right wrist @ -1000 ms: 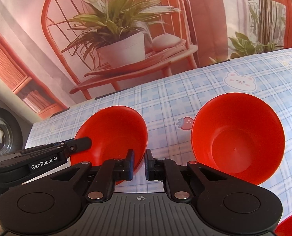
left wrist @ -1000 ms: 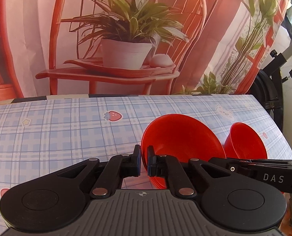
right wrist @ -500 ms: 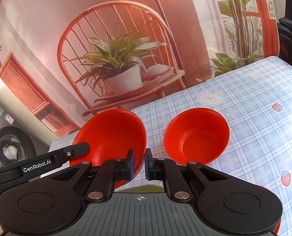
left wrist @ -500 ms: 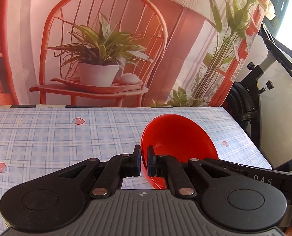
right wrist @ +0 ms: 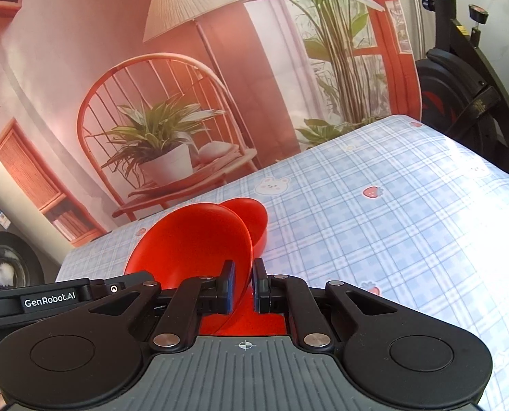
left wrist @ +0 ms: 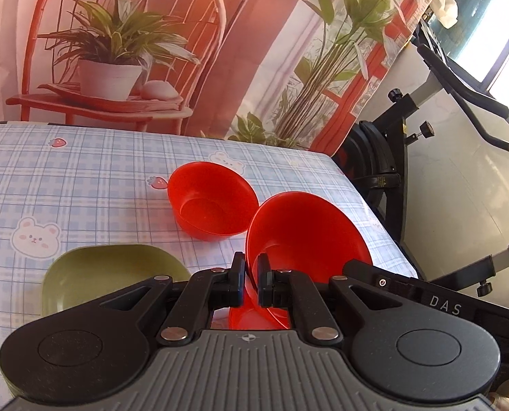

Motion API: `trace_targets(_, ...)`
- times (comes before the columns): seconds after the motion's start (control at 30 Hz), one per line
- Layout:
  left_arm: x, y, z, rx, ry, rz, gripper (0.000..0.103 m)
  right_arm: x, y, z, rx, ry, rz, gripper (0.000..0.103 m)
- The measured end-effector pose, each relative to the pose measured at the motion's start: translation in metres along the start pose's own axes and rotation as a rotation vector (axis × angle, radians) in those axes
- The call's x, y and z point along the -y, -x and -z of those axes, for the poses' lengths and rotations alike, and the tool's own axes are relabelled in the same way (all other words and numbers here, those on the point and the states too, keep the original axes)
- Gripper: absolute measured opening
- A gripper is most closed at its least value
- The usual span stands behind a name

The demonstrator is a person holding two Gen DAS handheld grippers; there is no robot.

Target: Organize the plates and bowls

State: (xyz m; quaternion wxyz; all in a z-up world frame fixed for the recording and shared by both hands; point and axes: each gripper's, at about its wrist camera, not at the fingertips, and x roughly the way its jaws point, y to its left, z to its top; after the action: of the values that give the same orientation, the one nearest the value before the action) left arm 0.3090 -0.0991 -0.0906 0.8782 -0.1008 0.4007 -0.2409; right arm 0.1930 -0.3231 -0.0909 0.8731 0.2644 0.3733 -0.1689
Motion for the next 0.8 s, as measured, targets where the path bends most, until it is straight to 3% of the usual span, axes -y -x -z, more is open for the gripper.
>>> trace_targets(0.17, 0.014, -0.006, 0.015, 0.001, -0.034, -0.008, 0.009, 0.027, 0.003, 0.017, -0.012, -0.055, 0.010, 0.011)
trace_targets(0.27, 0.017, -0.016, 0.023, -0.047, -0.060, -0.029, 0.009, 0.038, -0.002, 0.026, -0.029, -0.090, 0.008, 0.011)
trace_targets(0.43, 0.011, -0.024, 0.031, -0.096, -0.057, -0.052, 0.009, 0.044, -0.007, 0.038, -0.049, -0.106, 0.004, 0.011)
trace_targets(0.8, 0.018, -0.030, 0.037, -0.118, -0.118, -0.089, 0.010, 0.052, -0.017, 0.045, -0.076, -0.115, 0.004, 0.011)
